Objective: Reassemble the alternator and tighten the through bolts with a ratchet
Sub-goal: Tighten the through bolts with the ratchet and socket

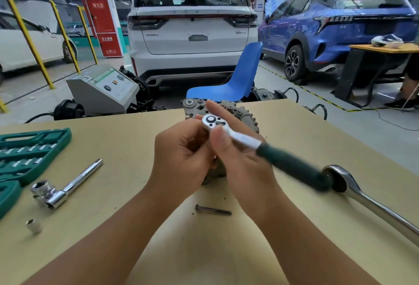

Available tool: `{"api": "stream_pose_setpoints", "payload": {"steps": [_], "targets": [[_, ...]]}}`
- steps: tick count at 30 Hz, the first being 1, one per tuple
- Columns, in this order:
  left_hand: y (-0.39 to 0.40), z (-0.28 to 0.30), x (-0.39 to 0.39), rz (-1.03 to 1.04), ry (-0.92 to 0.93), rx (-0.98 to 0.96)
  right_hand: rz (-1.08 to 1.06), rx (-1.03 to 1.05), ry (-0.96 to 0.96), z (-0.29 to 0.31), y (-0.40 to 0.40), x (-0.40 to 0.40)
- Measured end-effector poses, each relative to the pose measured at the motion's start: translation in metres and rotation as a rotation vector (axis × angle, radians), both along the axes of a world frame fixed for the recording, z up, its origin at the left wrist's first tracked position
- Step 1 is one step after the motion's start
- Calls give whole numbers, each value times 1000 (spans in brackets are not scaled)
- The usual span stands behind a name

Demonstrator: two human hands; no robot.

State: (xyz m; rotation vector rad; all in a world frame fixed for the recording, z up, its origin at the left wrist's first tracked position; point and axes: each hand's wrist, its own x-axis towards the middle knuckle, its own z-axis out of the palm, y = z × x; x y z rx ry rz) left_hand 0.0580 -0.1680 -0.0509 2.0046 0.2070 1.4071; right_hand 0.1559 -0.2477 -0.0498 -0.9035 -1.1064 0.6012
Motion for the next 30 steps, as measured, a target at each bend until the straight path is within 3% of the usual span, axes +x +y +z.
{"api": "stream_pose_setpoints", "payload": {"steps": [3,7,9,21,26,30], "targets": [[0,1,2,-27,49,34,68,-6,189,3,-2,8],[2,0,-1,-1,57,79,12,20,-51,1,-4,6],[1,-1,-2,10,61,71,12,40,-82,-1,-2,6],[4,0,0,-35,55,-51,115,5,20,3,-1,13],[3,-1,0,-62,56,-62,145,1,163,9,0,15],[5,-2,0,-21,50,-33,99,38,8,6,-1,16]]}}
